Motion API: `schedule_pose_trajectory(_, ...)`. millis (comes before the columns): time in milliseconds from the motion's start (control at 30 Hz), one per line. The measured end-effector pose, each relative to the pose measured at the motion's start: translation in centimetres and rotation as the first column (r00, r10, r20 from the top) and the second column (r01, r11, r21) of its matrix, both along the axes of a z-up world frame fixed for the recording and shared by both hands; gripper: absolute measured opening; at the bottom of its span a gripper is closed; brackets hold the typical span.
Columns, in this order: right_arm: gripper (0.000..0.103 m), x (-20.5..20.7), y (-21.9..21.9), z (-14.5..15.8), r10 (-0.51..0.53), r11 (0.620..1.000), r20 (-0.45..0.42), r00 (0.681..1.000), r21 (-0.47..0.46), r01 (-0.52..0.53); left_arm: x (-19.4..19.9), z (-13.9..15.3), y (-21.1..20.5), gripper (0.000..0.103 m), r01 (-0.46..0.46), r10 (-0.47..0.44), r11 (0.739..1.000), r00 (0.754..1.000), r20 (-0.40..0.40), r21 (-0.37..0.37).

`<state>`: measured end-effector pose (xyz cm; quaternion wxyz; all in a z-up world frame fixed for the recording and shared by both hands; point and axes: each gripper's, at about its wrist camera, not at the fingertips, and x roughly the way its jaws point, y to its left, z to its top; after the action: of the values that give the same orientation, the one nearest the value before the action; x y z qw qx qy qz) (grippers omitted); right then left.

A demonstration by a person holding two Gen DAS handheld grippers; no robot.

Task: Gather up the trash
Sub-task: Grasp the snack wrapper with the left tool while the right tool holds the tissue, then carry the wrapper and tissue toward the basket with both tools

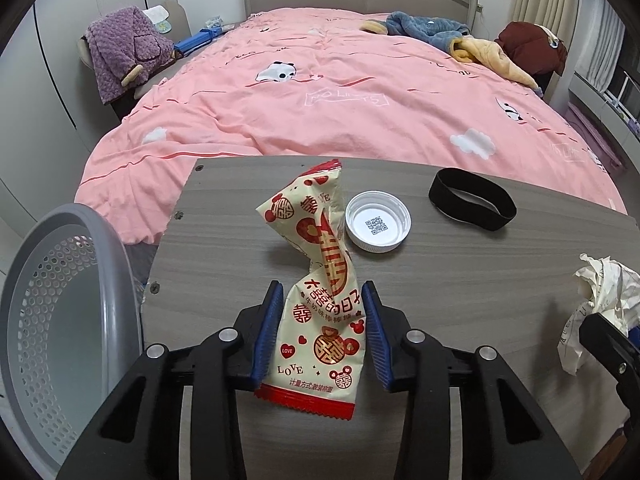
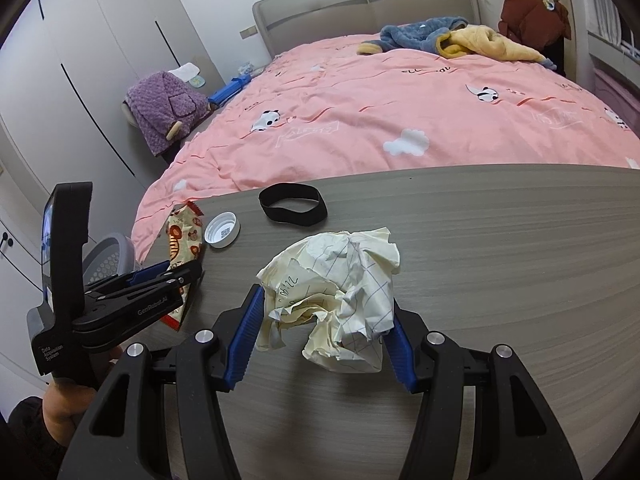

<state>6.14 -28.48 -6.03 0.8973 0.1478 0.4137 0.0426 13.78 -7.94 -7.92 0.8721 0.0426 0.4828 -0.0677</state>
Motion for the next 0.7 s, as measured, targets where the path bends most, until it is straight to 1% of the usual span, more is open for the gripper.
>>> schedule_pose_trajectory(167,0.056,0.0,0.1,0.1,0.001,1.000,0.002,1.000,-0.001,-0.001,-1.0,0.9,0.7,0.037,-0.002,0.003,1.000,1.000,0.012,-0.011)
schedule_pose_trajectory(367,0.056,-0.6,0.8,0.8,0.016,1.000,0.020,1.000,-0.015,-0.016,-2.9,2.9,1.9,0.037,-0.008,0.009,1.000,0.999,0.049,-0.030)
schedule_pose_trajectory(467,0.056,-1.1,1.4,1.4,0.022,1.000,0.031,0.999,-0.022,-0.021,-4.0,4.1,2.5,0.037,-0.010,0.013,0.999,0.997,0.073,-0.044)
schedule_pose_trajectory(633,0.056,-1.9,2.7,2.1,0.036,0.999,0.042,0.998,-0.030,-0.035,-6.0,5.8,3.6,0.037,-0.013,0.017,0.999,0.991,0.132,-0.035)
schedule_pose_trajectory(700,0.056,-2.0,3.4,2.3,0.046,0.998,0.043,0.998,-0.038,-0.045,-6.7,6.4,4.2,0.037,-0.013,0.019,0.999,0.989,0.145,-0.046)
